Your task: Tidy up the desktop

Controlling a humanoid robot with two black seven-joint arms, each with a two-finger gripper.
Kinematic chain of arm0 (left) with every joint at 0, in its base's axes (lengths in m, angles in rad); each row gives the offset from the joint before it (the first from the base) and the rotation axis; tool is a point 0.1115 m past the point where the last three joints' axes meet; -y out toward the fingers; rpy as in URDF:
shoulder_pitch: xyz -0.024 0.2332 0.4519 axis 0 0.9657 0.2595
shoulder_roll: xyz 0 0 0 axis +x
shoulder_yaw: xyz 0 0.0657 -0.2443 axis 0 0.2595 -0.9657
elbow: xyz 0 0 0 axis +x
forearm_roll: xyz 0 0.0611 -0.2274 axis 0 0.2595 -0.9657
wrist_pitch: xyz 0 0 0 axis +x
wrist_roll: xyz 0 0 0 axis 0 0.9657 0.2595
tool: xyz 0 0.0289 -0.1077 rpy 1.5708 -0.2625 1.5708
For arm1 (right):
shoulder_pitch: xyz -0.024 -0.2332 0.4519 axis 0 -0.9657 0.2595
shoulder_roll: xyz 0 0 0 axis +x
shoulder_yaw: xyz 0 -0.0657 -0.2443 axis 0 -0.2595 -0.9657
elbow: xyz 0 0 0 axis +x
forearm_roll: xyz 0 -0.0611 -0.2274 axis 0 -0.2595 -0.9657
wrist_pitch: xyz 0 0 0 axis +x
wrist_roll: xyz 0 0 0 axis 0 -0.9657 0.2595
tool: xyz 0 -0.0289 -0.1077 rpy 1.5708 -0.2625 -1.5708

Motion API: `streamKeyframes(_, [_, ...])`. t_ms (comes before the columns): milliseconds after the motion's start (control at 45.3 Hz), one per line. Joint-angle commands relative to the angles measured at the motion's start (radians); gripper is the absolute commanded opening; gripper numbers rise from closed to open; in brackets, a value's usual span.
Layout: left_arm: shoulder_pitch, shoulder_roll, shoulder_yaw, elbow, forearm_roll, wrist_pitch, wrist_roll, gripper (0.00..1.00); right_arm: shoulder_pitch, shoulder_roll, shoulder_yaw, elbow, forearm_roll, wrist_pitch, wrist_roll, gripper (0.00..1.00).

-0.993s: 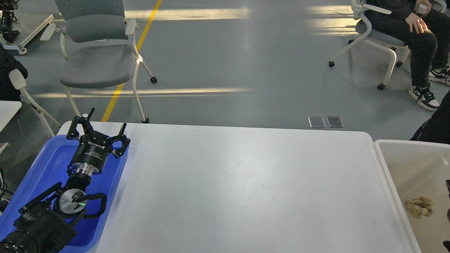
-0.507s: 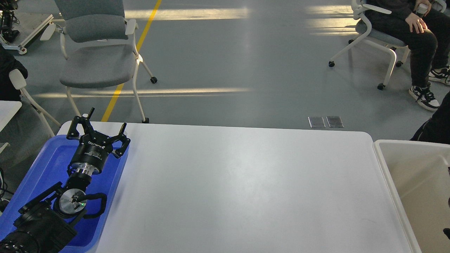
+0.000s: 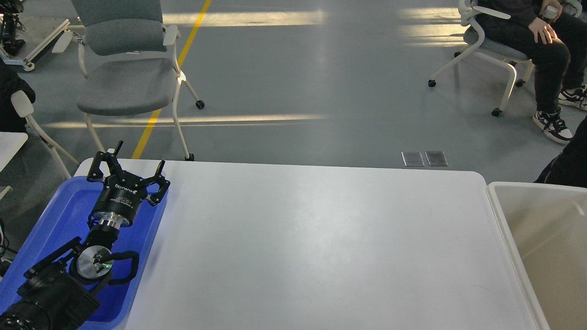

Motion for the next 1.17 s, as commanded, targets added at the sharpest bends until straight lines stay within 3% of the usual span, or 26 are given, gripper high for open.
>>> streamKeyframes(0, [-0.001,0.000,0.000,0.001,0.000,0.000,0.000,1.00,-0.102,-0.075,0.338,0.313,0.021,0.113,0.074,1.00])
streamKeyframes(176, [0.000,0.000,0.000,0.000,0.000,0.000,0.000,1.00,-0.239,-0.064,0.583,0.588,-0.007,0.122,0.160,1.00])
streamKeyframes(331, [0.000,0.000,0.000,0.000,0.000,0.000,0.000,1.00,-0.302,0.009,0.712,0.766,-0.099,0.122,0.167,1.00])
streamKeyframes(529, [-0.001,0.000,0.000,0.000,0.000,-0.001,0.000,1.00,-0.320,0.172,0.777,0.760,-0.229,0.121,0.175,1.00])
streamKeyframes(1147, [-0.001,0.000,0.002,0.000,0.000,-0.003,0.000,1.00,-0.287,0.235,0.740,0.698,-0.238,0.113,0.184,1.00])
